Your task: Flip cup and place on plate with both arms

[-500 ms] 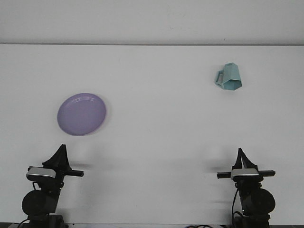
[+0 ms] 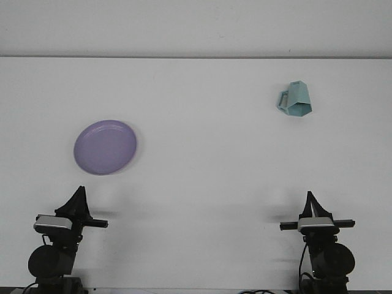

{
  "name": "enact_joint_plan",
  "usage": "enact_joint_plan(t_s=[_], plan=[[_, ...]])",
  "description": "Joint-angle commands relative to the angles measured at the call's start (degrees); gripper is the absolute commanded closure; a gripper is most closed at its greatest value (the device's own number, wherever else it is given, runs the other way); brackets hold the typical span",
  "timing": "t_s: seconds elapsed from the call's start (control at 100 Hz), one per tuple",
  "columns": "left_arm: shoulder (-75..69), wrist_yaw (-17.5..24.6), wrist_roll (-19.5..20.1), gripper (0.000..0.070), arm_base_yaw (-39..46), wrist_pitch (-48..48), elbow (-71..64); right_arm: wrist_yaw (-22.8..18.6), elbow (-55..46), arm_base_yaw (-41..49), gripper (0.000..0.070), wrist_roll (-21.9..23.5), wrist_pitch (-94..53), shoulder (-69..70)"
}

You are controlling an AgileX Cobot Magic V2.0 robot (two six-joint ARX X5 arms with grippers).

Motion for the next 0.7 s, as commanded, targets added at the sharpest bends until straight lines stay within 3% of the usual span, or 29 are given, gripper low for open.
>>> enact_joint_plan(t_s=[0.0, 0.31, 0.45, 0.57, 0.69], plan=[[-0.07, -0.15, 0.92, 0.0686, 0.07, 0.70, -1.09, 0.02, -0.15, 0.04, 0.0700, 0.07, 0.98, -0.02], [-0.07, -0.15, -0.74, 0.0687, 0.04, 0.92, -1.09, -0.33, -0.13, 0.04, 0.0700, 0.94, 4.66, -0.02], [-0.07, -0.15, -2.64, 0.0687, 0.04, 0.96, -1.09, -1.53, -0.13, 0.04, 0.0700, 9.77, 7.37, -0.02], [-0.07, -0.15, -5.73, 0.0688, 0.04, 1.11, -1.09, -1.51, -0.13, 0.04, 0.0700, 20.26, 8.57, -0.02], [-0.07, -0.15, -10.67, 0.0689, 0.07, 1.75, -1.09, -1.07, 1.60, 0.04, 0.0700, 24.04, 9.31, 0.04]])
